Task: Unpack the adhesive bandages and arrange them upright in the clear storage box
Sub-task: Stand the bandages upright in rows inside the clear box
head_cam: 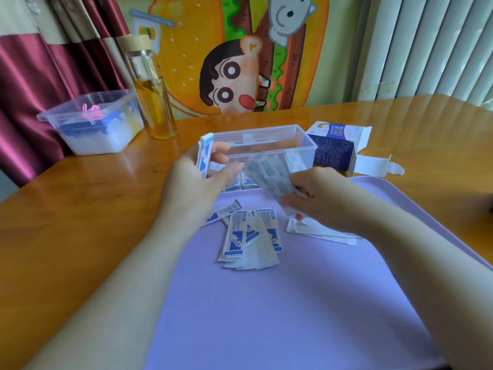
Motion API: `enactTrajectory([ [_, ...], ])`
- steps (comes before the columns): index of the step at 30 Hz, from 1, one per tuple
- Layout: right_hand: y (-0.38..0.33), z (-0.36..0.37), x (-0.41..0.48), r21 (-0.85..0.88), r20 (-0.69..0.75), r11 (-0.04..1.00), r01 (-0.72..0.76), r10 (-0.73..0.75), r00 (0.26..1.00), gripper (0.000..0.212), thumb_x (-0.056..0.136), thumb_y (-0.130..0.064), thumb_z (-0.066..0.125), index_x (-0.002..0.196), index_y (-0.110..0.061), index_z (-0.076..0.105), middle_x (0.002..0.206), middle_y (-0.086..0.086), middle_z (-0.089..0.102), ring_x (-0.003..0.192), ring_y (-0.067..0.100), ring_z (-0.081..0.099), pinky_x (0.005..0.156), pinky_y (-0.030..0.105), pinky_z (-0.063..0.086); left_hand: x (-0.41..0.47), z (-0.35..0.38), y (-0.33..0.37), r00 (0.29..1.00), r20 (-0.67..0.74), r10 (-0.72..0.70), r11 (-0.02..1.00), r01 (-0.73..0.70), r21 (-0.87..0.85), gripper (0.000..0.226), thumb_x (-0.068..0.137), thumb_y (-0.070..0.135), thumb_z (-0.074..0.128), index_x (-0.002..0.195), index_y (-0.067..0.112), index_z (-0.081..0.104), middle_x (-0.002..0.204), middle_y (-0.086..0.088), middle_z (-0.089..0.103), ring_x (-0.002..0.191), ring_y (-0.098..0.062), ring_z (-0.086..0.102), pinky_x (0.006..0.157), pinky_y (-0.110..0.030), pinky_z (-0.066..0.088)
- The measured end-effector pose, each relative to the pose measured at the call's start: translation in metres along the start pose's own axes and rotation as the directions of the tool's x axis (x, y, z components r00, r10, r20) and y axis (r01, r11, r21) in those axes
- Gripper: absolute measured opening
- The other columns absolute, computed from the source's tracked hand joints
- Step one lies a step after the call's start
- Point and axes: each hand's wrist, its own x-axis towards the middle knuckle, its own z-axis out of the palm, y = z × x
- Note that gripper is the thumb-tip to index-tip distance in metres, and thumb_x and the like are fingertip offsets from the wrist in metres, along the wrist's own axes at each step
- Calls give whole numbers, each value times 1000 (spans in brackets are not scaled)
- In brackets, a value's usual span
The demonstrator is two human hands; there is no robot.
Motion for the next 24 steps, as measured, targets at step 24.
enactTrajectory([
  [24, -3, 16, 1, -74, 115, 997, 39, -30, 993, 14, 84, -29, 65, 95, -23, 70, 77, -6, 62, 67, 12, 53, 59, 24, 42, -3, -10, -12, 858, 450, -247, 885, 10, 466, 17, 76, 19, 77, 83, 29, 65, 82, 6, 69, 73, -7, 63, 69, -19, 47],
])
